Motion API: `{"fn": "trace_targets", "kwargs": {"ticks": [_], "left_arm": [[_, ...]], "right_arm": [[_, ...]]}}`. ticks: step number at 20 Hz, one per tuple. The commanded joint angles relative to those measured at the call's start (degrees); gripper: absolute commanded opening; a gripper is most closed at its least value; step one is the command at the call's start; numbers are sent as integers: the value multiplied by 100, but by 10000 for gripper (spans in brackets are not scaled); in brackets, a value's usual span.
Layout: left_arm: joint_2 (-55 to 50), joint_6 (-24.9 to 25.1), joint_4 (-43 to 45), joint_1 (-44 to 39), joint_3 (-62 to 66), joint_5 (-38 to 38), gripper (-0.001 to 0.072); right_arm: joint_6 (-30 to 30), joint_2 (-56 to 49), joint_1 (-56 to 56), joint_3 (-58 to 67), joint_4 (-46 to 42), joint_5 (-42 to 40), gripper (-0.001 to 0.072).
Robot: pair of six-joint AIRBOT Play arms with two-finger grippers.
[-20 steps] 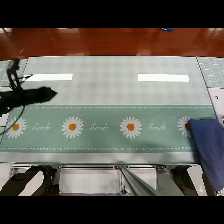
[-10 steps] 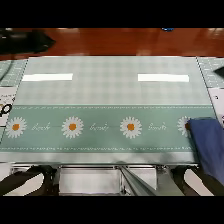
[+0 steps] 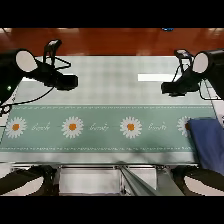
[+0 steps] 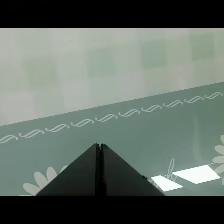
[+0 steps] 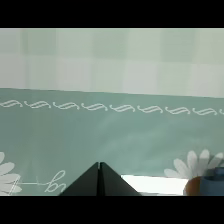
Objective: Fold the shirts.
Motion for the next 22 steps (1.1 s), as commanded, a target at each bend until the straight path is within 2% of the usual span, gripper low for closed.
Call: {"fn": "trace_targets", "kwargs": {"ticks": [1, 22], "left_arm": [[-11, -120, 157, -42, -76, -68, 20], [-107, -122, 153, -42, -76, -61, 20]], "right_arm": [[114, -157, 116, 7, 20, -153, 27], [114, -157, 116, 7, 22, -155, 27]]}}
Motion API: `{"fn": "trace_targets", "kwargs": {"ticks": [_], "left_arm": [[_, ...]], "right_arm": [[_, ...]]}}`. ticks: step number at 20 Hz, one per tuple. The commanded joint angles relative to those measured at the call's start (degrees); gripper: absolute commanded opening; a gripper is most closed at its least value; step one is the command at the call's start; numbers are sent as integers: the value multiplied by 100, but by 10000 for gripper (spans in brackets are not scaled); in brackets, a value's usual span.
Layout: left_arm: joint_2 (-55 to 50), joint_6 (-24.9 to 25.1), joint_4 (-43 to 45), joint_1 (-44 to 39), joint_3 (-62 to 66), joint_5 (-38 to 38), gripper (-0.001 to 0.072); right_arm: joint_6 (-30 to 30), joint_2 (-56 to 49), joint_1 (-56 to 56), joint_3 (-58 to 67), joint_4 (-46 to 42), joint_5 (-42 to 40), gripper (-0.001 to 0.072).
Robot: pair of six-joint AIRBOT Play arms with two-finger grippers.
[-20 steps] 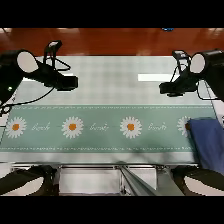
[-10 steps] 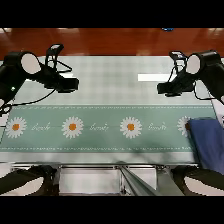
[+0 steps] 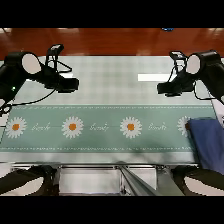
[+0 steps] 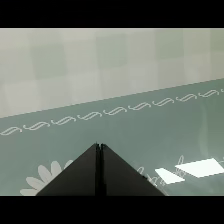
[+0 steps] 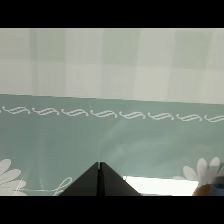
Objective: Fold the shirts.
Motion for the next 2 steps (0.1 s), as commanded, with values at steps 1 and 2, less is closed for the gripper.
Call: {"fn": "trace_targets", "kwargs": {"ticks": [1, 2], "left_arm": [[-4, 4, 2, 0, 0, 2, 20], [-4, 4, 2, 0, 0, 2, 20]], "right_arm": [[-2, -2, 4, 4, 2, 2, 27], [-2, -2, 4, 4, 2, 2, 27]]}}
